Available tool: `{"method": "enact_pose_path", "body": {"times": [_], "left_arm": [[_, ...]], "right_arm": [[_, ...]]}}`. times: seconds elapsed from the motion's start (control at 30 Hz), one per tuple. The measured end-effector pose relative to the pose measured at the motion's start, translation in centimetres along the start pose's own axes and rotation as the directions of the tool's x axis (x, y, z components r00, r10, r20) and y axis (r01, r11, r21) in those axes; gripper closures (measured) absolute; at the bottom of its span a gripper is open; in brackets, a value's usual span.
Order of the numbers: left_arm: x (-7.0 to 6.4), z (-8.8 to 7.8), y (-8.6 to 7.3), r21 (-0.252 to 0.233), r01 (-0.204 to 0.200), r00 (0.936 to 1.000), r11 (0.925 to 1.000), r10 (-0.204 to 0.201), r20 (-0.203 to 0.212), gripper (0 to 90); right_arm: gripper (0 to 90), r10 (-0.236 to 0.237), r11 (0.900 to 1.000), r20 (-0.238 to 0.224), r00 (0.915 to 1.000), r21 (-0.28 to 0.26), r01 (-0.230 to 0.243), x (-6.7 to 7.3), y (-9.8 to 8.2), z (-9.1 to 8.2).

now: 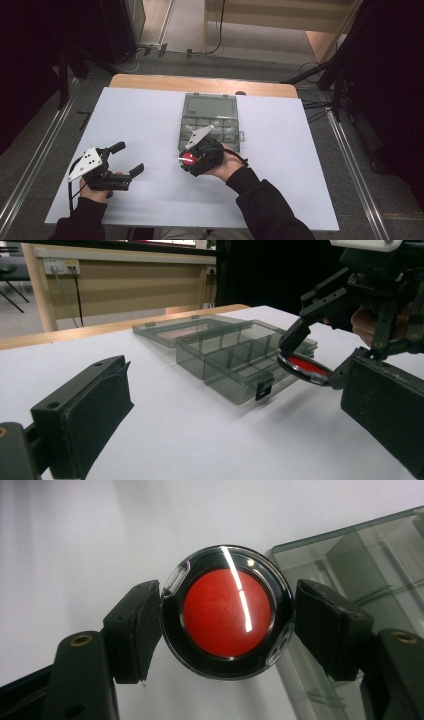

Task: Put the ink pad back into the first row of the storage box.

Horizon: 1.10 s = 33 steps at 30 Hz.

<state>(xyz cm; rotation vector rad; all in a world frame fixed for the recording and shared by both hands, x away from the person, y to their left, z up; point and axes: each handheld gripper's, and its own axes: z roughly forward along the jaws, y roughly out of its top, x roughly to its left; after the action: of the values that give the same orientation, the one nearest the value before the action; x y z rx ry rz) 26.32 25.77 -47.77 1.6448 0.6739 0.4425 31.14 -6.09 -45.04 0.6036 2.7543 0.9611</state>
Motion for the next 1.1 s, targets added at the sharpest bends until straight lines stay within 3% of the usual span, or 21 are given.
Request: {"method": "enact_pose_path", "body": {"times": [0.3,0.57,1.1], "left_arm": [[0.0,0.0,0.0,0.002,-0.001,1.0,1.0,0.001,0.0,0.0],[0.0,0.0,0.0,0.002,-0.001,1.0,1.0,0.001,0.0,0.0],[0.0,0.0,0.0,0.002,0.0,1.0,1.0,0.0,0.002,0.0]], "right_arm": [[30.4,0.029,0.999,0.026,0.9992,-0.025,-0.028,-1.4,-0.1,-0.9],[30.4,0.095,0.994,0.065,0.9934,-0.053,-0.092,-3.5,-0.6,-1.3],[30.4,0.191,0.98,0.159,0.9687,-0.084,-0.179,-7.2,-1.1,-2.5]]}}
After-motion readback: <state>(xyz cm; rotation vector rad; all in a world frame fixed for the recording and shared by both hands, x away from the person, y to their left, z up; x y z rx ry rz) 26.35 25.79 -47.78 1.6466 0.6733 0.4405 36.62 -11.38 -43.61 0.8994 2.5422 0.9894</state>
